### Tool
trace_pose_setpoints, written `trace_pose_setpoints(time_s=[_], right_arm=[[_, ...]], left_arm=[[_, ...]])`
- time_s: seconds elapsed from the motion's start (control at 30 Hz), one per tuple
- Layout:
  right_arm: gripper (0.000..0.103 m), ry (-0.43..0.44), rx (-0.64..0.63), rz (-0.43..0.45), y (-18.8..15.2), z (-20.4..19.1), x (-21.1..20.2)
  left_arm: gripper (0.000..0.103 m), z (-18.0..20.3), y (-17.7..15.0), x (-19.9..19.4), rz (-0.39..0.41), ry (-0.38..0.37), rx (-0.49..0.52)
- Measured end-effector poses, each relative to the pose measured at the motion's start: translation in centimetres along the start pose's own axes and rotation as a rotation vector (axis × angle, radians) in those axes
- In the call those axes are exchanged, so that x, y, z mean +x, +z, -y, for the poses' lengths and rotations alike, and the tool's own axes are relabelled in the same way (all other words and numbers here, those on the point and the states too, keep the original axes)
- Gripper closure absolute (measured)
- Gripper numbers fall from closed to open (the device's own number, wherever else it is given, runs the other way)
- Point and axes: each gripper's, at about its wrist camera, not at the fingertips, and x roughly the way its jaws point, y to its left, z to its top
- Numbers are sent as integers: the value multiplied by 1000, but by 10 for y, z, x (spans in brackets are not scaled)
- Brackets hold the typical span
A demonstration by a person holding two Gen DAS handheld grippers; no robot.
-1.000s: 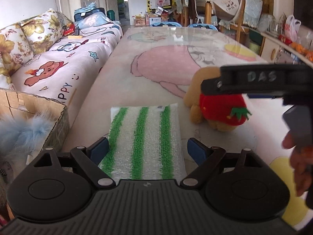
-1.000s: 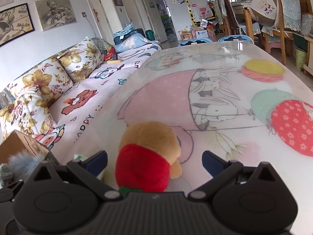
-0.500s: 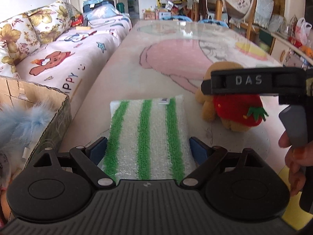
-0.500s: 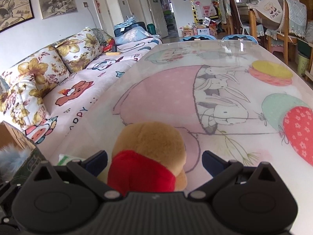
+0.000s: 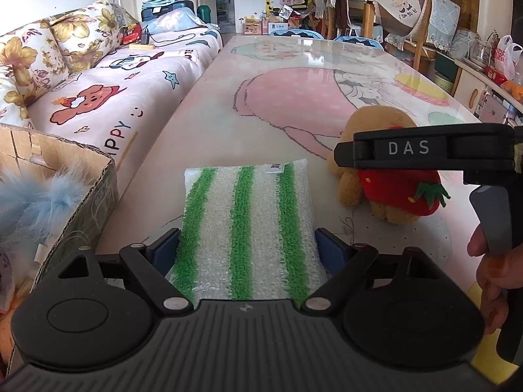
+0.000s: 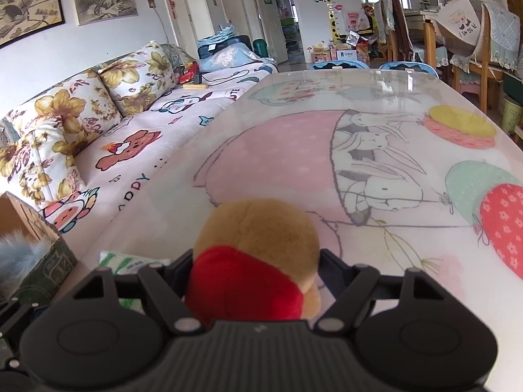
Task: Organize soft objects
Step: 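Lift and carry the cloth and teddy over to the cardboard box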
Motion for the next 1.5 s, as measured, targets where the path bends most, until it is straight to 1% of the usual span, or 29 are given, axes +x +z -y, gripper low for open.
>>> trace_pose_setpoints(time_s=[0.13,0.6,0.87,1.27,1.5], right_arm=[[27,2,-3,0,-2,2,-2],[28,-38,-62,-4,-11,2,-21],[28,-49,-97,20,-11,-1,-41],[29,-68,-147,71,-9,-11,-70],[29,-75,-174,98,-13,-22,-89]], left_arm=[[0,-1,1,-1,2,-1,-4],[1,-2,-1,-5,9,-13,-25],[2,-1,-1,-8,19,-21,-53],[2,-9,-5,-24,74,-24,-92],[2,-9,-11,-37,108,-21,-97]])
